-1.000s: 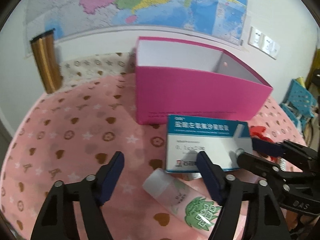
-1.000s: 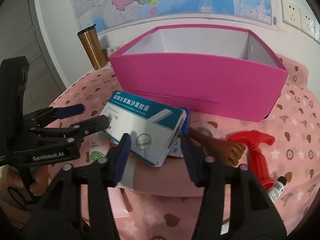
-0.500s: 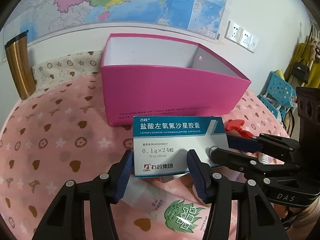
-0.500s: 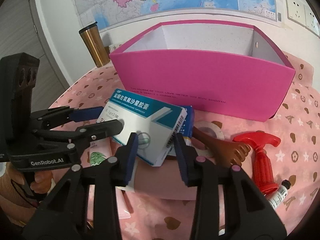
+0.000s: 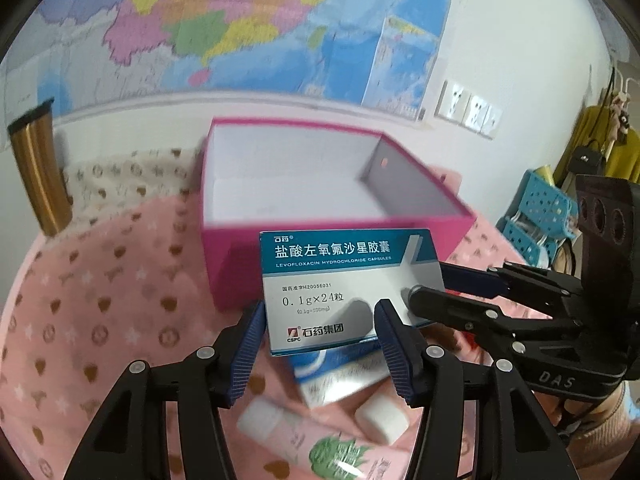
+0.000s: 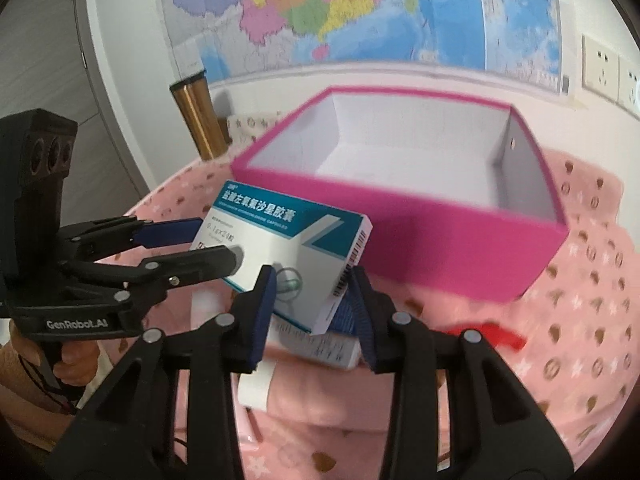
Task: Organize rigid objects
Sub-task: 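Carry the medicine box into the pink box and release it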
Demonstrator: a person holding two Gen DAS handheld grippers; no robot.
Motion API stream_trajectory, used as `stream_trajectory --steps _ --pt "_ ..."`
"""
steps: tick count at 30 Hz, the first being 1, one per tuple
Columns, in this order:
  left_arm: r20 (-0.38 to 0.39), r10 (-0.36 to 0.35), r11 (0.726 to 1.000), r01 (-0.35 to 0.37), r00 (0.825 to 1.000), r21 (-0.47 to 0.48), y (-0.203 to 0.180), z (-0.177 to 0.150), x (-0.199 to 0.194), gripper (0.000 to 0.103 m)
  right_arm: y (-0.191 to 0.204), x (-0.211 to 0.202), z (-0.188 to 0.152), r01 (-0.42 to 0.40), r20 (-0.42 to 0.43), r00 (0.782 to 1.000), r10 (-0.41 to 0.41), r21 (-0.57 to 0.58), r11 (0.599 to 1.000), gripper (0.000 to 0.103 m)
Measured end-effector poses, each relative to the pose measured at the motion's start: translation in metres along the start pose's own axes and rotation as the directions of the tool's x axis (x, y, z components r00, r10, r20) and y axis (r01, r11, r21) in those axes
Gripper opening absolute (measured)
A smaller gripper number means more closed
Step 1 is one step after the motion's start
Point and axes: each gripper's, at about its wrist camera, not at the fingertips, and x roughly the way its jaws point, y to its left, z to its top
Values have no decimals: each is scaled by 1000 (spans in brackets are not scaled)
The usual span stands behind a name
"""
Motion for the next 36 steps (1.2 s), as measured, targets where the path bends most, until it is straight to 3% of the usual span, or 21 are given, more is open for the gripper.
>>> stream_trajectory --steps 7,11,21,26,30,32,35,36 --pt "48 61 997 -64 997 47 -6 46 6 57 -15 -3 50 5 63 998 -4 -16 1000 41" --pt "47 98 994 -100 994 41 -3 66 18 57 -26 10 72 -8 56 998 7 3 1000 41" --pt "-83 164 986 -166 983 -24 27 74 67 57 -54 67 85 -83 -92 991 92 97 992 41" --pt "-86 208 976 -212 974 -38 32 73 72 57 -64 86 83 -116 -157 978 139 148 982 41" --pt "-49 217 974 -219 975 -52 33 75 64 57 -66 88 84 -99 -158 980 124 157 983 41" --pt "7 238 971 -237 971 -29 27 72 52 57 -64 76 83 -88 -128 986 106 139 986 41" --pt "89 182 983 -183 979 -1 17 66 28 69 -59 48 77 -84 -65 994 91 102 991 44" --pt "111 166 986 -168 980 9 13 64 21 74 -56 34 73 -78 -35 996 82 82 994 53"
